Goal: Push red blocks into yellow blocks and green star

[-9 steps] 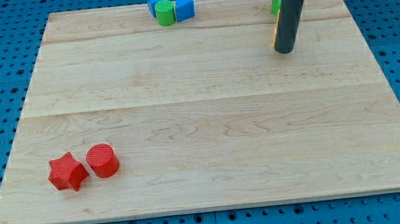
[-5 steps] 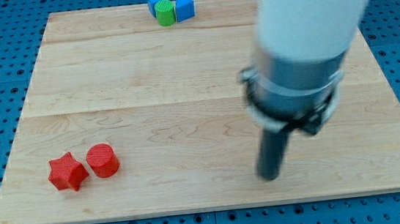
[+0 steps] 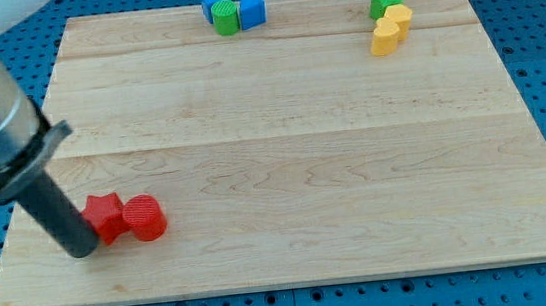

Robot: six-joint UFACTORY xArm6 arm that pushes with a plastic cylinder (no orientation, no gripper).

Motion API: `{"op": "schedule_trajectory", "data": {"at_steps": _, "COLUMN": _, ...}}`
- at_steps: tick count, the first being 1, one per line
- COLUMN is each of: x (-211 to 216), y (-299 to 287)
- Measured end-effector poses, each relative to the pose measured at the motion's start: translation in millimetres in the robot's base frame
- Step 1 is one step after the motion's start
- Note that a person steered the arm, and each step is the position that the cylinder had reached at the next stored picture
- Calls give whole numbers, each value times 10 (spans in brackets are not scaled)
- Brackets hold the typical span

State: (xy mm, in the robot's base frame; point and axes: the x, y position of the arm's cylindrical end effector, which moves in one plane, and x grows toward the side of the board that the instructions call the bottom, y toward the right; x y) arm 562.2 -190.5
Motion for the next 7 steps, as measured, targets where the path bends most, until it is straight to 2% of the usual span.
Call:
{"op": "schedule_trajectory", "data": {"at_steps": 5, "x": -353, "y": 1334}}
{"op": "schedule_trajectory", "data": {"at_steps": 6, "x": -534, "y": 1584}}
{"op": "schedule_trajectory", "data": {"at_steps": 7, "x": -1139, "y": 1448}}
